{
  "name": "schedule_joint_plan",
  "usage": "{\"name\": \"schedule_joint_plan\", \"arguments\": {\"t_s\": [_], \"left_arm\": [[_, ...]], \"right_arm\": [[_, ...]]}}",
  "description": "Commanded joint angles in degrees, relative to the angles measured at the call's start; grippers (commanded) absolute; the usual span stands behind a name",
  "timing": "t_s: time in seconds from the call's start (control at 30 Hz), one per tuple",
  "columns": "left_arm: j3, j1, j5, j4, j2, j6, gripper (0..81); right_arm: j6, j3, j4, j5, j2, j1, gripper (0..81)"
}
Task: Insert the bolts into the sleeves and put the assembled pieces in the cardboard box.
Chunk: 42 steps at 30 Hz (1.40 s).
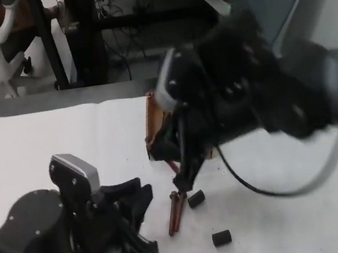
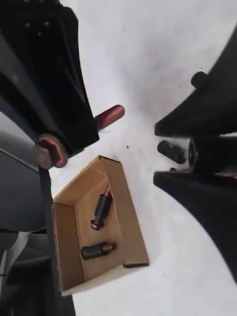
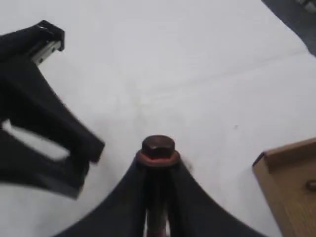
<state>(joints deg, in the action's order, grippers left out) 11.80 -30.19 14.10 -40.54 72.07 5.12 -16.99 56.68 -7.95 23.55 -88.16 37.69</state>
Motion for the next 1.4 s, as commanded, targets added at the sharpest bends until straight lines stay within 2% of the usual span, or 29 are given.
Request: {"name": "schedule_joint_plan", "arguments": {"t_s": [0.0,0.13,0.27,0.4,0.7,1.07,1.37], "left_arm": [[-0.02,-2.73,-2.77,-6.00,1.48,-0.32,1.8],[0.09,-3.99,-5.46,-14.68,6.29,0.97,1.8],[0.09,-4.62,-5.48,-24.08,11.45,4.39,1.8],[0.51,-7.02,-4.92,-32.39,15.10,5.62,1.8],[2.60,-12.99,-5.19,-38.97,16.78,4.95,1.8],[2.60,-13.05,-5.46,-46.98,16.78,4.90,1.8],[2.71,-13.05,-5.46,-47.28,16.78,4.90,1.8]], "right_arm": [[10.53,-9.54,20.09,-0.58,6.89,0.84,0.4],[20.99,-19.35,39.44,-3.36,12.30,1.84,0.4],[23.53,-23.32,47.28,-5.99,13.78,2.32,0.4],[23.91,-23.42,47.26,-6.13,13.33,2.88,0.4],[23.35,-23.42,47.52,-7.81,13.26,2.96,0.4],[21.67,-23.42,45.41,-7.93,13.26,2.86,0.4],[21.83,-23.42,43.63,-8.23,13.26,2.85,0.4]]}}
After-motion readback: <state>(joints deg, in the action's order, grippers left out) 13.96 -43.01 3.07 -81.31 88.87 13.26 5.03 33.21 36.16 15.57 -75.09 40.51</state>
